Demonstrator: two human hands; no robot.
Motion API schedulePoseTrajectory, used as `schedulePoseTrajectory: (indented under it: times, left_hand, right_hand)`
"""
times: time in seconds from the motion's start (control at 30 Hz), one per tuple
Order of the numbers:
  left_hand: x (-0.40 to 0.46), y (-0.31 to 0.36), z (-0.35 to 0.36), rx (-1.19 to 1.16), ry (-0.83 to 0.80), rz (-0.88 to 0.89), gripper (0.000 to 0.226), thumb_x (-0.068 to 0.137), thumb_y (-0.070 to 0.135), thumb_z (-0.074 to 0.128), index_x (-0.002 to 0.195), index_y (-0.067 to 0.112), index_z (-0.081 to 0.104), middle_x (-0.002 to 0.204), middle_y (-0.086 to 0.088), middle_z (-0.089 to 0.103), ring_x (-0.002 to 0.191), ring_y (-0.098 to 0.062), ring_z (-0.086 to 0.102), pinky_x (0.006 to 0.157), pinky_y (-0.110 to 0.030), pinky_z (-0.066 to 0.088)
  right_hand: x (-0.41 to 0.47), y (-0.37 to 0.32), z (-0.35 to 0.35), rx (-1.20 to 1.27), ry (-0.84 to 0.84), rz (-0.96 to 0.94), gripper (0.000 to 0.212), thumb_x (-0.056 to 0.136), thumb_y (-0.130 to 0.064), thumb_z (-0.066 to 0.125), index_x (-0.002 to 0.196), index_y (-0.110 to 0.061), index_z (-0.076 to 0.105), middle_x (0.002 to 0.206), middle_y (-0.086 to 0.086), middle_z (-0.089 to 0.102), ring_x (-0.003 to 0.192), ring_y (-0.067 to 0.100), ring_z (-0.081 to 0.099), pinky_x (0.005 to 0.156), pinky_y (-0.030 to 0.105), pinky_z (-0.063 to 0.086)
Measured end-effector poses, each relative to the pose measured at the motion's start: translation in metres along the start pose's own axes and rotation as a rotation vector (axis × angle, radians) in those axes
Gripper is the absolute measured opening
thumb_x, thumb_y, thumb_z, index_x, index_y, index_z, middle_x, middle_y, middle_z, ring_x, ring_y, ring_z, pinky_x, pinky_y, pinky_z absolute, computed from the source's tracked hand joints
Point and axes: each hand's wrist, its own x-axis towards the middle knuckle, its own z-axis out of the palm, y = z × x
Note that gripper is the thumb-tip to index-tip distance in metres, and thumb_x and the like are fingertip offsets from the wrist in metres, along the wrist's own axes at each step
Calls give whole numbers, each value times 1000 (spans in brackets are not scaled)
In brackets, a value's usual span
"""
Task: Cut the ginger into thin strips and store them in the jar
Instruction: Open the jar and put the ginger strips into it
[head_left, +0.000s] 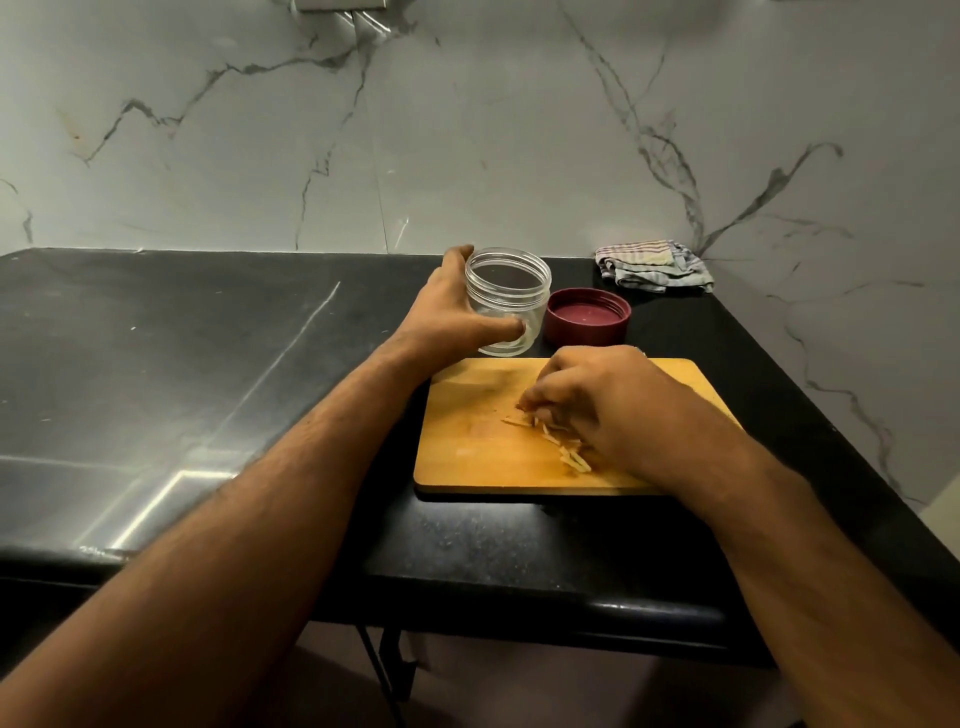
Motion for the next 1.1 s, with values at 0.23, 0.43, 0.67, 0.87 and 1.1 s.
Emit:
schedulePoseTrajectory:
  times: [0.23,0.43,0.67,0.87,1.1]
  left_hand:
    - [-8,11,-8,-12,-38,27,99,54,24,90,141,27,42,131,3,57,121,-15,57,104,-41,51]
    - [-14,15,-16,-111,-138,14,92,65,3,89,140,28,43,125,5,58,115,-13,60,93,-35,58]
    - [-9,13,-14,-136,-202,51,89,62,6,89,134,35,45,127,-2,59,115,-18,62,92,-37,59]
    - [-4,13,-12,-106,-243,77,92,57,11,87,134,38,44,129,-4,54,116,-22,61,88,-37,60]
    - [-3,14,-10,-88,-255,78,96,57,13,88,136,42,42,131,-1,54,119,-23,59,94,-39,57]
  right_hand:
    - [0,6,0,241,249,88,20,88,-19,67,106,-27,73,103,-14,64,93,2,59,83,22,52]
    - [9,7,-7,394,416,117,20,86,-19,70,104,-27,74,97,-15,70,90,-4,63,78,13,52]
    - [63,11,-28,496,630,111,19,86,-19,70,105,-20,73,97,-9,72,88,-1,67,80,22,56]
    - [91,19,-21,295,584,135,17,86,-22,71,102,-22,75,92,-9,72,79,-4,63,69,4,46]
    - [80,23,-25,227,549,95,16,89,-15,66,101,-23,74,96,-8,72,83,0,63,72,10,50]
